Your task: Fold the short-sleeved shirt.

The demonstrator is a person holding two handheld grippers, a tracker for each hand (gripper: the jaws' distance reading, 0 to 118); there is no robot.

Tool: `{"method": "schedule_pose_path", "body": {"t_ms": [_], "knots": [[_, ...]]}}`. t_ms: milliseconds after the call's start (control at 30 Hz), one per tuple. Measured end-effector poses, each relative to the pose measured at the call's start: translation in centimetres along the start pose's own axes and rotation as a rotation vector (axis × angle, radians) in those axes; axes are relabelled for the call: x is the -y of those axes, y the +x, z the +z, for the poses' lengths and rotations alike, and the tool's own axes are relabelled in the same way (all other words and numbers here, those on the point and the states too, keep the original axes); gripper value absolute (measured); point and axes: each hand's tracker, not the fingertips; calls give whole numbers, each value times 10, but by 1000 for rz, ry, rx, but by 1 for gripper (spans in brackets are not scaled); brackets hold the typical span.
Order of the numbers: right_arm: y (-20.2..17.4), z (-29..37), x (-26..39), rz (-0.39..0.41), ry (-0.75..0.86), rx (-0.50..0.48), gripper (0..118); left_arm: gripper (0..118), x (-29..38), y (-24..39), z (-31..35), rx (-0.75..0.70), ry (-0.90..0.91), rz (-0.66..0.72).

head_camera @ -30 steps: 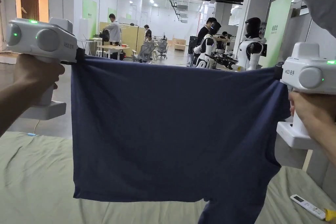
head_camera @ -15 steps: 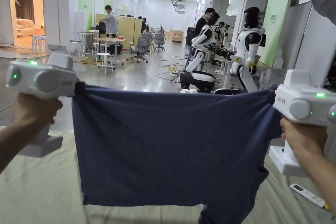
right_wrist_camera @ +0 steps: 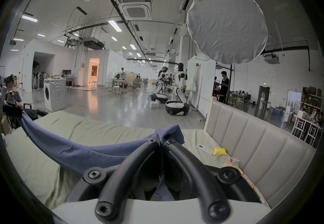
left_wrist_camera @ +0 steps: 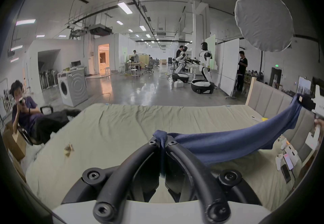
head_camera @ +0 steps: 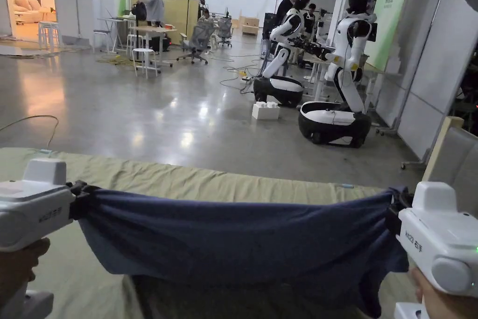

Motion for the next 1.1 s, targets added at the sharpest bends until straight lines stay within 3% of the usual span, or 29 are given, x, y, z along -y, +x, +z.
{"method": "schedule_pose_path", "body": {"t_ms": [233,367,433,633,733,1100], "knots": [[-7,86,55,-7,-64,-25,2,4,70,-11,59,-14,-19,-25],[-6,126,87,-69,-141,-24,2,4,101,-9,98,-3,-44,-5],[-6,143,99,-49,-146,-29,2,4,116,-6,118,-11,-51,8],[-10,179,132,-24,-234,-30,2,4,157,-8,144,-15,-128,45],[-11,188,152,-63,-341,-40,2,4,179,-3,150,-20,-214,21],[-22,168,221,72,-696,-89,2,4,237,0,107,-24,-527,-11]]}}
